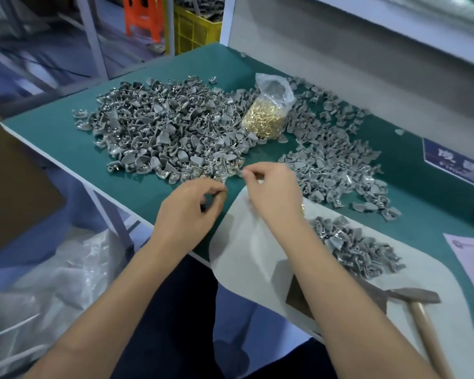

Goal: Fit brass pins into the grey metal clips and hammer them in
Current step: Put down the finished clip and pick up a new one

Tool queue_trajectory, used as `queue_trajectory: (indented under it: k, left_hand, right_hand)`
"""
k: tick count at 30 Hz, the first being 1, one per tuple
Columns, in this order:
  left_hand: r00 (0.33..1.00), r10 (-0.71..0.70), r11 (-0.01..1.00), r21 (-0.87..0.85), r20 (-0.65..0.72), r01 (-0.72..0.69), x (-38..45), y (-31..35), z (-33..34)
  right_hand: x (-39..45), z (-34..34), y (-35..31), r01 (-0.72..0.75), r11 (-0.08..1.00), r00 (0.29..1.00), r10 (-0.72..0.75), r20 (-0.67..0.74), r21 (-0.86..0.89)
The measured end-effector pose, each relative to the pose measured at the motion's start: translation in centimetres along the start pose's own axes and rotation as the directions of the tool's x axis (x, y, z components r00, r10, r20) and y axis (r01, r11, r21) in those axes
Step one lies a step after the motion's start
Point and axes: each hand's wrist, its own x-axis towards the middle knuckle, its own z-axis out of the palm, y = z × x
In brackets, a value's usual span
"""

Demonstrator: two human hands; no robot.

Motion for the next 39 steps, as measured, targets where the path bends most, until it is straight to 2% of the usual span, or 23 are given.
queue_trajectory:
  k: [2,5,8,12,16,20,23,25,27,29,31,35,39]
  left_hand:
    - [0.992,0.003,0.999,-0.049,0.124,0.003,-0.4,1.3,0.5]
    - [0.948,0.042,0.998,-0.057,0.315,-0.025,-0.9,4.0,2.0]
    - [0.922,0.055,0.998,-0.008,0.384,-0.057,-1.1,6.1,3.8]
    - [0.930,0.051,0.990,0.106,0.364,-0.096,-0.8,7.6,5.7]
    - [0.944,0.065,0.972,0.195,0.323,-0.133,-0.2,8.4,7.2]
    - [0.950,0.088,0.932,0.313,0.301,-0.185,0.0,8.7,8.0]
    - [0.947,0.115,0.916,0.336,0.300,-0.218,-0.7,9.0,8.1]
    - [0.948,0.077,0.958,0.241,0.308,-0.156,-1.1,9.6,8.1]
    - [0.938,0.035,0.999,-0.022,0.346,-0.029,-1.1,10.8,8.0]
    - [0.907,-0.004,0.938,-0.313,0.421,0.149,-0.9,12.4,7.6]
    - [0.854,-0.031,0.835,-0.456,0.520,0.307,-0.9,13.6,6.7]
    - [0.773,-0.090,0.795,-0.422,0.628,0.436,-0.7,14.8,5.7]
    - [0.742,-0.135,0.795,-0.375,0.657,0.477,-0.3,15.5,5.8]
  right_hand:
    - [-1.1,-2.6,2.1,-0.068,0.997,0.989,0.070,-0.132,0.024]
    - [-3.9,-6.1,5.0,-0.156,0.983,0.961,0.173,-0.215,0.093]
    - [-7.3,-7.9,7.4,-0.193,0.966,0.933,0.234,-0.274,0.170]
    - [-10.5,-7.6,9.3,-0.213,0.951,0.907,0.278,-0.316,0.225]
    - [-11.7,-7.2,9.7,-0.163,0.911,0.845,0.327,-0.423,0.378]
    - [-11.8,-7.3,10.1,-0.148,0.828,0.793,0.426,-0.435,0.540]
    - [-11.7,-7.3,10.2,-0.142,0.775,0.755,0.487,-0.439,0.615]
    - [-11.8,-7.3,10.2,-0.140,0.777,0.770,0.475,-0.425,0.614]
    - [-11.8,-7.3,10.2,-0.123,0.788,0.814,0.428,-0.393,0.604]
    - [-11.8,-7.4,10.2,-0.104,0.786,0.856,0.382,-0.348,0.609]
    - [-11.9,-7.5,10.2,-0.087,0.778,0.887,0.345,-0.307,0.623]
    - [-12.1,-7.7,9.9,-0.014,0.794,0.925,0.241,-0.294,0.607]
    - [-12.1,-7.7,9.8,0.017,0.783,0.927,0.220,-0.302,0.622]
